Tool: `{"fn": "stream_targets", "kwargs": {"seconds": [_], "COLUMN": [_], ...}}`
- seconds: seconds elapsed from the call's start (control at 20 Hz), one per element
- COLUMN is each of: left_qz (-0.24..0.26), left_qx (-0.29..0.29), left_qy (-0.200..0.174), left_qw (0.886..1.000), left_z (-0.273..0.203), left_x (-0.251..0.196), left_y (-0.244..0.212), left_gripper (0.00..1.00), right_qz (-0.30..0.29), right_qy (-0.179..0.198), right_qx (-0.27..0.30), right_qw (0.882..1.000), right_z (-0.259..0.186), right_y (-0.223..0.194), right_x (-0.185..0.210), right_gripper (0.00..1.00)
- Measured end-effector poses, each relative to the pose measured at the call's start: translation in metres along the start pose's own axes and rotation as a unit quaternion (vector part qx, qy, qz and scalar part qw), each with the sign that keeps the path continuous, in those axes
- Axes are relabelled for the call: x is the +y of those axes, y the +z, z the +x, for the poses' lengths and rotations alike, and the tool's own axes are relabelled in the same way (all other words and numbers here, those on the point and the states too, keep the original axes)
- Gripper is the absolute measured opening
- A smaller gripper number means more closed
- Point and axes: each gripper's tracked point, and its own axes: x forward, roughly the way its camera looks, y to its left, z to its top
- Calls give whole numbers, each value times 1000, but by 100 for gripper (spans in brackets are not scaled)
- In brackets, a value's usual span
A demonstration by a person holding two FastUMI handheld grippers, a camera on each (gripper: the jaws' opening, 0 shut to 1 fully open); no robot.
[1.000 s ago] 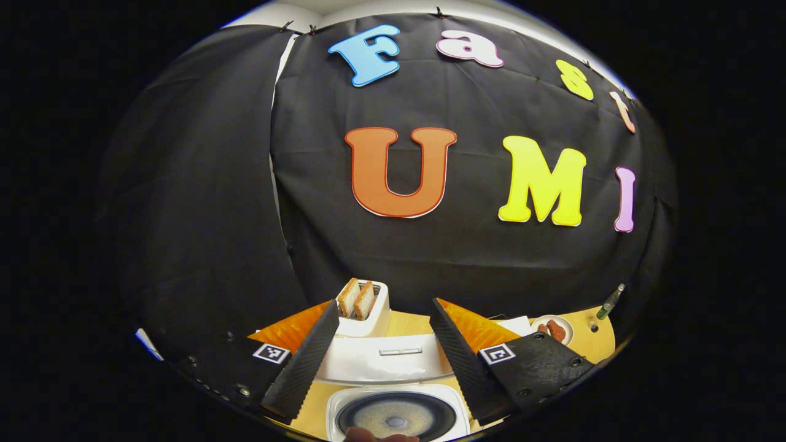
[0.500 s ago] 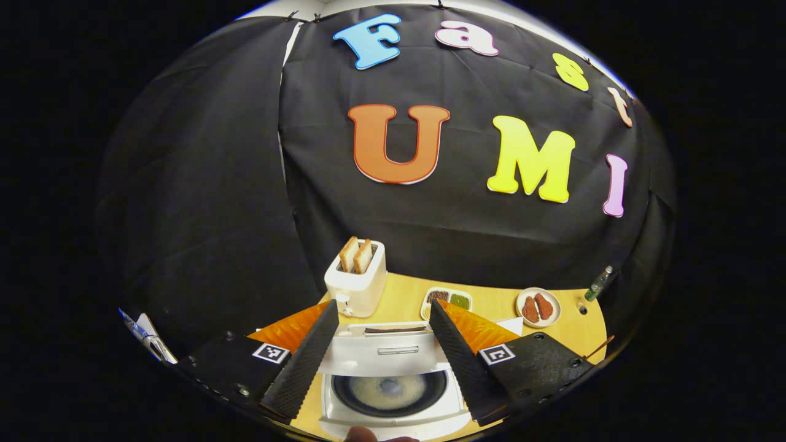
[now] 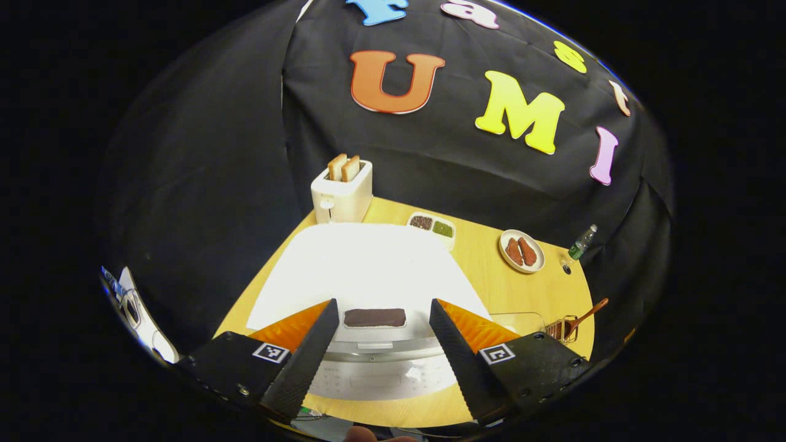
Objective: Close the left gripper, press the button to open the rice cooker; take a wooden spoon from the chopstick holder with the right hand, scoop a spoonful of rice and pour it into the rice cooker, then put the wooden spoon back into the chopstick holder.
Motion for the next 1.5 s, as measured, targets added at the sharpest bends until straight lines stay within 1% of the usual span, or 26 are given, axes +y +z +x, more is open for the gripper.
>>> {"fn": "stream_targets", "kwargs": {"seconds": [0.15,0.25,0.3,0.45,0.5,0.55,0.6,0.65,0.75,0.85,0.9,1.0,1.1,1.2,1.3,1.35,1.45,1.5], "left_qz": [-20,-29,-29,-14,-6,0,3,8,12,32,45,46,44,49,60,58,33,21], "left_qx": [36,50,49,51,55,67,80,74,82,83,76,61,53,39,34,32,17,5], "left_qy": [0,2,3,11,15,18,22,23,24,33,34,33,36,43,42,44,53,53], "left_qw": [999,998,998,999,998,998,997,997,996,995,996,997,997,997,997,997,998,998], "left_z": [11,18,19,19,21,23,24,25,25,27,29,30,31,30,30,30,30,28], "left_x": [3,5,5,5,6,6,7,8,8,10,11,9,10,9,8,8,8,4], "left_y": [-26,-34,-35,-38,-40,-46,-53,-49,-52,-55,-55,-51,-52,-49,-48,-46,-36,-30], "left_gripper": [96,96,96,96,96,96,96,96,96,97,97,98,98,97,97,97,96,95], "right_qz": [13,23,27,31,31,30,28,25,20,22,20,19,20,12,-7,-17,-38,-48], "right_qy": [-7,-13,-16,-20,-20,-18,-16,-13,-10,-5,-1,10,26,42,48,54,64,68], "right_qx": [2,3,4,9,9,9,10,9,5,8,12,17,22,20,8,2,-13,-20], "right_qw": [1000,1000,999,999,999,999,999,1000,1000,1000,1000,1000,999,999,999,998,997,996], "right_z": [-3,-5,-4,-4,-3,-1,0,1,4,8,13,21,29,38,47,50,56,58], "right_y": [-2,-3,-5,-8,-8,-7,-7,-5,-2,-4,-7,-8,-7,0,12,17,28,33], "right_x": [-12,-22,-26,-34,-36,-36,-36,-36,-37,-40,-40,-40,-39,-38,-41,-41,-41,-41], "right_gripper": [99,99,100,100,99,100,99,100,100,99,100,99,100,100,100,100,100,100]}}
